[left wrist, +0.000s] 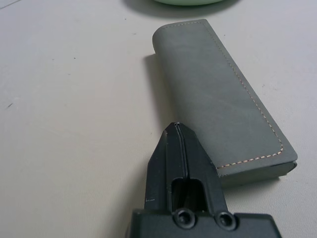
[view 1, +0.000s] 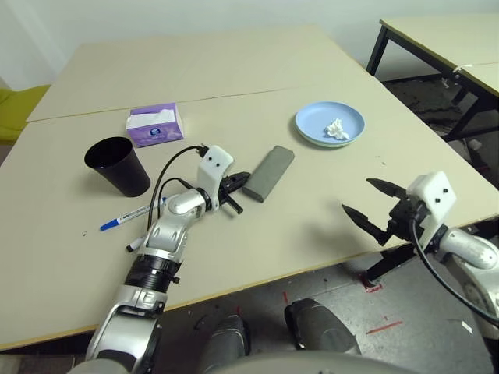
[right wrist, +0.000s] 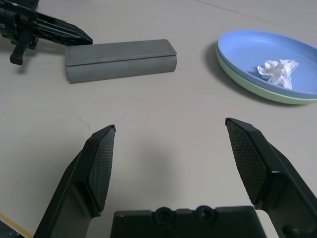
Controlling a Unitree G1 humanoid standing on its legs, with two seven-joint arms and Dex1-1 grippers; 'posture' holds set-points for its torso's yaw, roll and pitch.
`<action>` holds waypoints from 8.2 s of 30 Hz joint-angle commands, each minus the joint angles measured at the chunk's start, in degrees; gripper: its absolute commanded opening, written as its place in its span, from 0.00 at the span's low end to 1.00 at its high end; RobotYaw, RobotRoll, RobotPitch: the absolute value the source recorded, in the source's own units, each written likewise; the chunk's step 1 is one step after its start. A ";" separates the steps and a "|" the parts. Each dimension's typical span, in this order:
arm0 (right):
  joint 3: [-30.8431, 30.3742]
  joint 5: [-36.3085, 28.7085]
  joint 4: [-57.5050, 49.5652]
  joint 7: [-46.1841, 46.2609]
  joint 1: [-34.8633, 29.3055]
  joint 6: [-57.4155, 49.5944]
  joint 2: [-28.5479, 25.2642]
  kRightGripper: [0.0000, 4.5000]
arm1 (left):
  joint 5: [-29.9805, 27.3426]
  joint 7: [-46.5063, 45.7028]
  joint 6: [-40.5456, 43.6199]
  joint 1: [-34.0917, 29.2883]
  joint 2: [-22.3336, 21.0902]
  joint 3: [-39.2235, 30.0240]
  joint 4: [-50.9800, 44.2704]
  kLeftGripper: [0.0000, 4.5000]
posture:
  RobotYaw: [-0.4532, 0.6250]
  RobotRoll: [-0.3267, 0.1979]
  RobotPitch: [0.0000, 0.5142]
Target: Organize and tidy the items on the table.
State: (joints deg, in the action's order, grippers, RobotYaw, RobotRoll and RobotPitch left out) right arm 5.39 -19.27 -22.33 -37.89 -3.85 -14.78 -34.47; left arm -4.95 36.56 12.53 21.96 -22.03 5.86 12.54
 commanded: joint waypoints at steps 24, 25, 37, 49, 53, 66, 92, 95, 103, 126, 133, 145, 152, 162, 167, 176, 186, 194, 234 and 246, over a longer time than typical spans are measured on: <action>-9.95 1.63 17.78 -17.56 12.83 14.28 2.69 1.00 | -29.01 23.91 56.17 -3.43 -57.62 -21.97 -44.46 0.34 | 0.29 0.62 0.23; -10.26 1.67 18.19 -17.87 13.21 14.50 2.92 1.00 | -30.43 24.36 58.08 -2.83 -58.99 -22.28 -44.79 0.41 | 0.29 0.62 0.24; -12.31 2.28 16.72 -19.01 12.80 14.95 3.74 1.00 | -26.85 23.16 58.08 -9.34 -70.28 -10.90 -41.93 1.00 | 0.26 0.62 0.29; -11.99 2.75 13.53 -17.62 10.46 14.03 3.20 1.00 | -17.49 23.14 56.20 5.63 -61.65 8.49 -34.68 1.00 | 0.22 0.62 0.28; -11.29 2.53 13.06 -17.55 10.74 13.39 2.32 1.00 | -15.51 23.41 56.35 7.55 -58.79 11.95 -33.70 1.00 | 0.22 0.62 0.28; -11.25 2.52 10.83 -16.55 10.22 11.86 1.70 1.00 | -8.39 22.10 52.63 7.65 -51.44 17.53 -28.58 1.00 | 0.20 0.62 0.28; -12.13 3.09 10.09 -17.20 10.51 12.00 1.33 1.00 | -2.75 21.39 49.44 3.64 -47.20 18.19 -29.58 1.00 | 0.18 0.62 0.22; -12.11 3.03 9.93 -17.01 10.84 11.78 1.46 1.00 | -1.74 21.30 48.40 3.36 -46.95 18.62 -29.24 1.00 | 0.18 0.62 0.22; -12.38 2.92 9.23 -16.08 12.11 11.22 2.31 1.00 | -1.89 20.64 49.14 2.82 -45.17 16.57 -28.56 0.57 | 0.18 0.62 0.18; -11.58 -1.62 9.14 -23.27 12.58 13.37 0.84 1.00 | -19.75 28.22 43.61 -6.66 -43.70 -10.54 -34.78 0.05 | 0.25 0.62 0.19; -12.19 -3.99 11.19 -25.59 15.88 13.26 3.62 1.00 | -32.43 15.99 55.91 -4.39 -30.11 -31.70 -40.52 0.05 | 0.32 0.62 0.20; -11.05 -5.22 16.10 -19.45 20.06 6.60 9.05 1.00 | -34.34 -10.12 64.20 5.69 -20.60 -50.19 -43.93 0.05 | 0.41 0.62 0.23; -12.30 -3.18 18.18 -18.66 20.17 7.28 9.96 1.00 | -27.65 -20.07 54.23 8.40 -19.94 -47.45 -41.23 0.05 | 0.43 0.62 0.25; -12.85 -1.91 17.08 -18.16 18.91 7.96 9.61 1.00 | -17.22 -22.94 32.30 8.98 -18.48 -36.38 -27.28 0.05 | 0.39 0.62 0.24; -13.12 -1.29 15.62 -18.44 17.54 8.21 8.23 1.00 | -14.74 -22.59 23.89 10.79 -16.72 -32.88 -20.36 0.05 | 0.36 0.62 0.24; -12.49 -1.50 13.54 -17.27 16.43 7.84 6.97 1.00 | -13.08 -21.46 15.05 12.36 -15.57 -29.92 -11.49 0.05 | 0.31 0.62 0.21; -11.51 -2.09 10.53 -16.11 14.47 6.94 4.72 1.00 | -12.39 -20.13 10.22 10.94 -13.54 -28.33 -6.04 0.05 | 0.29 0.62 0.19; -11.53 -2.01 9.78 -15.51 15.06 6.48 4.49 1.00 | -11.12 -19.97 7.51 9.21 -12.00 -26.62 -1.86 0.05 | 0.29 0.62 0.20; -13.73 -0.30 13.52 -15.81 17.58 8.63 7.10 1.00 | -5.22 34.50 13.03 1.59 -50.90 6.18 -20.46 1.00 | 0.31 0.62 0.24; -14.52 -0.57 12.95 -20.94 15.63 13.91 6.26 1.00 | 5.71 39.26 15.68 5.09 -54.54 7.88 -9.56 1.00 | 0.28 0.62 0.23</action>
State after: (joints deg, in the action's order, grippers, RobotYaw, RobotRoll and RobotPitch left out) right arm -8.14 -19.85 -8.73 -57.78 12.28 -2.04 -28.07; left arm -0.36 75.33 28.78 26.75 -76.39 13.36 2.50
